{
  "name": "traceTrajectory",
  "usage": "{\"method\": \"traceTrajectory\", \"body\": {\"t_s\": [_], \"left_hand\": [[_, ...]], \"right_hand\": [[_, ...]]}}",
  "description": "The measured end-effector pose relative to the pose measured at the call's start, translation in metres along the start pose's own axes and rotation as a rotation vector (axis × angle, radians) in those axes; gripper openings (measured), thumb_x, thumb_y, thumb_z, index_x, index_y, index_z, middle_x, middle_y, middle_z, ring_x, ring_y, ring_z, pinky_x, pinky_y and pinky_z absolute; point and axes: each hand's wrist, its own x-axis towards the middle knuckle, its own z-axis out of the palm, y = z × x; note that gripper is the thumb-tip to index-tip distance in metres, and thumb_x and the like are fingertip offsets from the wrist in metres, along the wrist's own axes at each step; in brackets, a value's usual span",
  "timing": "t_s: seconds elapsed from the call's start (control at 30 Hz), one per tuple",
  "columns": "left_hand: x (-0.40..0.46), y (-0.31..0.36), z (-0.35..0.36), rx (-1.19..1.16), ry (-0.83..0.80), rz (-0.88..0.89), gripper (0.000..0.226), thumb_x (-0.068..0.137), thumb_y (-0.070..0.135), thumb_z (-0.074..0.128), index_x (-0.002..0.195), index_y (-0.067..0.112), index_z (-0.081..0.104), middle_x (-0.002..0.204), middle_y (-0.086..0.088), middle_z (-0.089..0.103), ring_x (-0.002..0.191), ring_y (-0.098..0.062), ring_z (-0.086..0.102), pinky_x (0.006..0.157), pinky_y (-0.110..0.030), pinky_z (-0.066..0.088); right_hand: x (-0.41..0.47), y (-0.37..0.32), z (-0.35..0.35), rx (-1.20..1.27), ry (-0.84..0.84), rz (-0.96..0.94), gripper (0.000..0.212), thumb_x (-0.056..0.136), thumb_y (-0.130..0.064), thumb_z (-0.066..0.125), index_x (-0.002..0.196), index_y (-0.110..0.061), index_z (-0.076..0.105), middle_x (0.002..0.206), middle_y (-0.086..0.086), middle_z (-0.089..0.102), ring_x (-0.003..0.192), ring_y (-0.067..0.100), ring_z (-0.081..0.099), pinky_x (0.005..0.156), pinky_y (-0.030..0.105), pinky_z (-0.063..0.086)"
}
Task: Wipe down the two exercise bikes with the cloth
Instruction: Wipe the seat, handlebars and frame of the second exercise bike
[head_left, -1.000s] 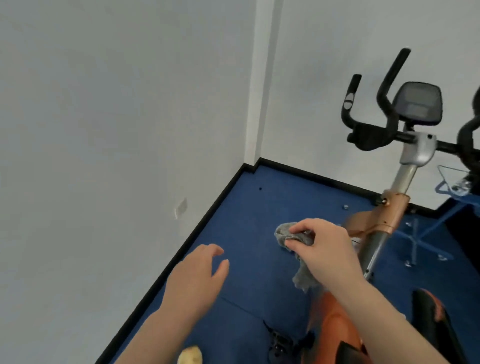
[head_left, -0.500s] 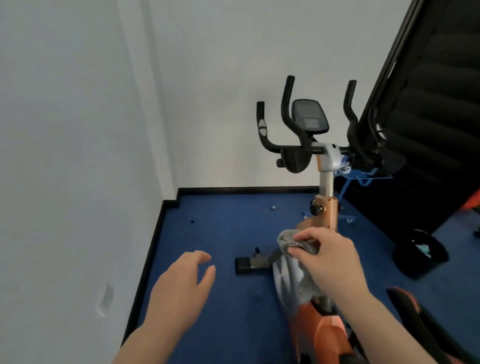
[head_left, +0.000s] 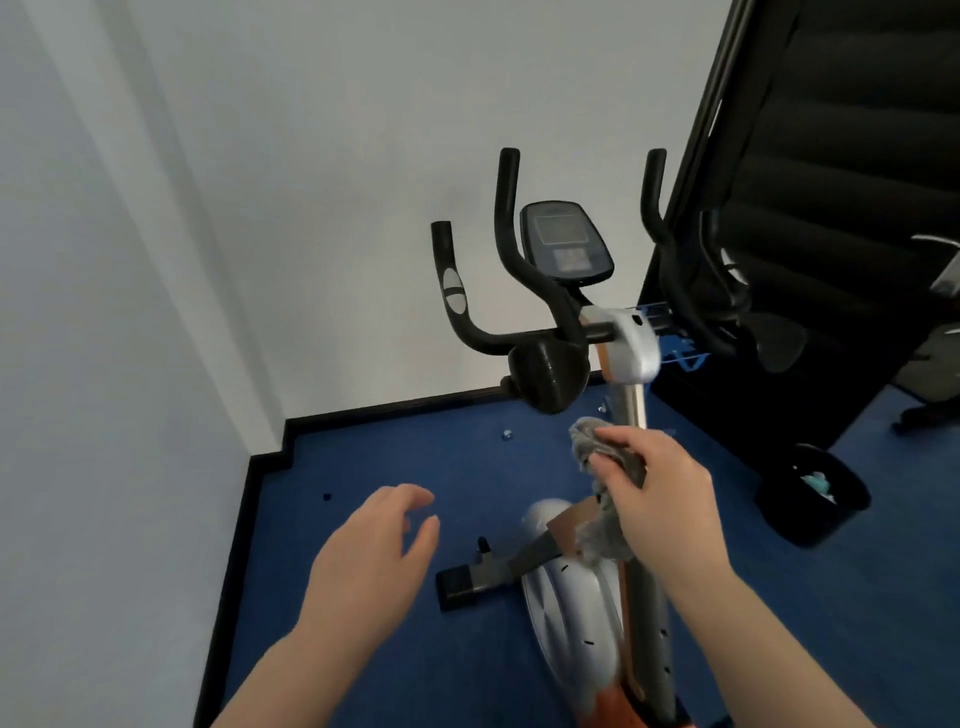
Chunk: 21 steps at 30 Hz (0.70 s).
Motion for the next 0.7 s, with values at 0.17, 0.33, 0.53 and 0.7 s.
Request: {"method": "traceTrajectory", "body": {"t_s": [0.17, 0.33, 0.53, 0.7], "left_hand": [[0.1, 0.044, 0.012, -0.147, 0.074, 0.067, 0.024, 0.092, 0.036, 0.049, 0.114, 0.04, 0.055, 0.106, 0.026, 0.058, 0.089, 0.01, 0.053, 0.07, -0.013, 0.037], [0.143, 0.055, 0.033, -0.29, 0.082, 0.067, 0.03, 0.095, 0.031, 0.047, 0.124, 0.032, 0.055, 0.116, 0.022, 0.059, 0.102, 0.006, 0.054, 0.082, -0.015, 0.039], [0.167, 0.048, 0.059, -0.44, 0.039, 0.074, 0.026, 0.097, 0.033, 0.042, 0.119, 0.033, 0.057, 0.11, 0.021, 0.062, 0.101, 0.01, 0.054, 0.081, -0.011, 0.04], [0.187, 0.055, 0.064, -0.585, 0.008, 0.152, 0.024, 0.101, 0.029, 0.038, 0.104, 0.034, 0.061, 0.096, 0.017, 0.067, 0.094, 0.002, 0.06, 0.077, -0.015, 0.046]], "right_hand": [[0.096, 0.0, 0.02, -0.044, 0.054, -0.159, 0.022, 0.085, -0.017, 0.067, 0.107, -0.019, 0.069, 0.106, -0.006, 0.066, 0.103, 0.013, 0.057, 0.091, 0.027, 0.046], [0.127, -0.008, 0.08, -0.015, -0.122, -0.223, 0.029, 0.092, -0.018, 0.058, 0.12, -0.02, 0.065, 0.12, -0.006, 0.062, 0.112, 0.012, 0.052, 0.096, 0.028, 0.043], [0.115, 0.018, 0.072, 0.145, -0.166, -0.186, 0.029, 0.085, -0.013, 0.068, 0.112, -0.022, 0.07, 0.108, -0.014, 0.065, 0.102, -0.003, 0.059, 0.089, 0.016, 0.049], [0.139, 0.005, 0.069, 0.128, -0.128, -0.139, 0.024, 0.086, -0.017, 0.066, 0.11, -0.022, 0.07, 0.105, -0.014, 0.062, 0.102, -0.003, 0.056, 0.091, 0.012, 0.043]]}}
